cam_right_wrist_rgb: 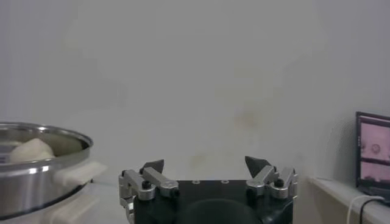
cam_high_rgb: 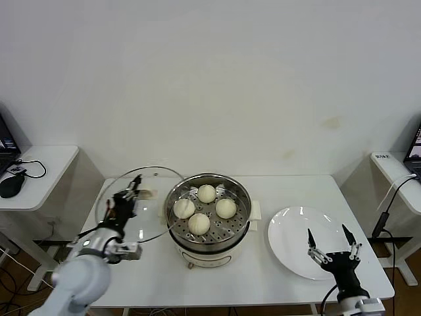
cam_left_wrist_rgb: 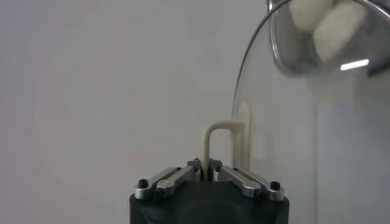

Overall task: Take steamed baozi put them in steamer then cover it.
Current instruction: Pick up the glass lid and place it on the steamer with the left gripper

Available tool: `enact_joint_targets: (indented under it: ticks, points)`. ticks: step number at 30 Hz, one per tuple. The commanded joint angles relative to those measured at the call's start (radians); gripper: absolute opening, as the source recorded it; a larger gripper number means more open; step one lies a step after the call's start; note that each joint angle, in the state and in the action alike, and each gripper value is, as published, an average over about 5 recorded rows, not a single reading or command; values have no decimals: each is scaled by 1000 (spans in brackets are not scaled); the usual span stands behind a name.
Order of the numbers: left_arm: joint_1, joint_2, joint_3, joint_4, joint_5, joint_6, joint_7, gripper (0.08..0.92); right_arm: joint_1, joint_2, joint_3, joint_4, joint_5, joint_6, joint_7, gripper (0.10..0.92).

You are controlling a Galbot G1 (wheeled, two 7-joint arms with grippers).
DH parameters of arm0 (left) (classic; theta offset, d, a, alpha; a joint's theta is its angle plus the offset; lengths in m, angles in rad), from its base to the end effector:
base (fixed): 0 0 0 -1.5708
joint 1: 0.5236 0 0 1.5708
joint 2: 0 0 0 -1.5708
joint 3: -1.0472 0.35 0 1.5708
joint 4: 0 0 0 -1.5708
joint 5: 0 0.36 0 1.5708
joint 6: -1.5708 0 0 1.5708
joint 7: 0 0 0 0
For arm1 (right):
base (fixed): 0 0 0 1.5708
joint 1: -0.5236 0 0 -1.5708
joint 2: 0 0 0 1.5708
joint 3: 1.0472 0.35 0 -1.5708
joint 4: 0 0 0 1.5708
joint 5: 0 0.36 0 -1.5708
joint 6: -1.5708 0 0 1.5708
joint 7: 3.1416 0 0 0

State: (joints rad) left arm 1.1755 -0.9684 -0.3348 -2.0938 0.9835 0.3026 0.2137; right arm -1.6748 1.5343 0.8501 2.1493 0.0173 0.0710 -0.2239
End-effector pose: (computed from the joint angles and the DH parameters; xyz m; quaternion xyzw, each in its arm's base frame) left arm 0.2816 0.0482 -0.2112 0.0607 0.7316 0.6776 0.0437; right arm 0.1433 -0.1022 -0.2887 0.0092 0.9946 -0.1038 0.0033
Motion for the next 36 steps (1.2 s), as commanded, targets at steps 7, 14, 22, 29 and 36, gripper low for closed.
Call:
enact_joint_targets:
  ticks: [7, 14, 22, 29, 36]
  points:
    - [-305, -328, 356, 154, 371, 152, 136, 136, 29, 0, -47, -40, -118, -23, 21, 823]
    - [-305, -483, 361, 216, 562, 148, 186, 136, 37, -9, -52, -52, -119, -22, 24, 823]
    - [-248, -539, 345, 226, 621, 163, 224, 136, 38, -9, -64, -62, -131, -19, 24, 823]
    - [-189, -545, 337, 211, 641, 159, 220, 136, 40, -8, -77, -63, -135, -19, 24, 823]
    - [-145, -551, 325, 215, 655, 151, 203, 136, 35, -8, -83, -59, -138, -17, 24, 823]
